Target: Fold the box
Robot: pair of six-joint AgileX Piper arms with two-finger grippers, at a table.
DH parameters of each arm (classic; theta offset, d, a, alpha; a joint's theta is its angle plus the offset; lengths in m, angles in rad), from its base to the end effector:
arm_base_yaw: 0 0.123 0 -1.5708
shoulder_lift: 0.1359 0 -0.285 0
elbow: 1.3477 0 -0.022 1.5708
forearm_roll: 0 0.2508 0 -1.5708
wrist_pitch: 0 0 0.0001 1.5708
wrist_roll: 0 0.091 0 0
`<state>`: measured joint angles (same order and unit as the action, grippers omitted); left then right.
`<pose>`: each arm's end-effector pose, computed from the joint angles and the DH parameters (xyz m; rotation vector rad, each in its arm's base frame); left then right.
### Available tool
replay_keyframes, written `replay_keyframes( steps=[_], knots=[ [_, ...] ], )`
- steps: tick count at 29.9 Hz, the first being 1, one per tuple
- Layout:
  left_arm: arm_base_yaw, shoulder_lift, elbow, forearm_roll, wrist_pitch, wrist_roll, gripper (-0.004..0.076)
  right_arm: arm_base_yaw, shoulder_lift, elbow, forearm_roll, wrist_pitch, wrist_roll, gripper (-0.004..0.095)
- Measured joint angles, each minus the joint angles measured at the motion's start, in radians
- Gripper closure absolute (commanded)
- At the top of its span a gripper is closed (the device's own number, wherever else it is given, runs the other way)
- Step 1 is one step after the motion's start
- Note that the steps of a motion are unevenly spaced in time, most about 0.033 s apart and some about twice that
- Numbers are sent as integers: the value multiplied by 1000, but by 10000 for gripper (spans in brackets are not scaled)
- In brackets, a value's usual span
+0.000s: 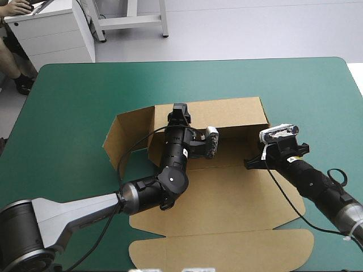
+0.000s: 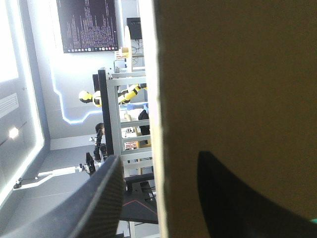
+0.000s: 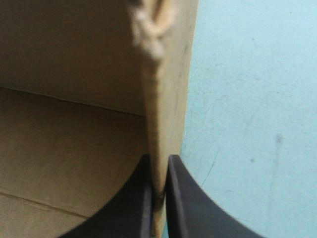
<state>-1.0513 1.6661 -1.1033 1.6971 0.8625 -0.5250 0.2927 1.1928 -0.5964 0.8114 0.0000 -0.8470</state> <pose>0.2358 -0.2740 0.2858 1.3934 1.2723 0.9320 0.2305 0.0695 0.2522 -0.3405 2.0558 0.1568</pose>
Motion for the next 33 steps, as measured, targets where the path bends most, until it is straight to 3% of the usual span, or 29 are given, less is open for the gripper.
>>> replay_keyframes(
  steps=[4,15,17,19,20,21,24,27,33],
  knots=[
    [-21,0,0,1,21,0,348,0,0,0,0,-32,-1,926],
    [-174,0,0,0,220,0,356,1,78,-22,22,-55,-1,926],
    [-193,0,0,0,254,0,413,1,89,-26,23,-63,3,926],
    [-203,0,0,-1,272,2,559,1,94,-29,23,-67,15,926],
    [-206,0,0,-2,273,12,693,2,96,-30,23,-69,24,927],
    [-207,0,0,-4,272,39,724,2,96,-30,23,-70,29,926],
    [-208,0,0,-47,232,178,710,3,97,-30,23,-72,35,926],
    [-208,-21,-5,-151,130,336,710,4,97,-30,23,-71,35,926],
    [-167,-97,-153,-641,9,643,710,4,97,-31,23,-70,35,926]
  ],
)
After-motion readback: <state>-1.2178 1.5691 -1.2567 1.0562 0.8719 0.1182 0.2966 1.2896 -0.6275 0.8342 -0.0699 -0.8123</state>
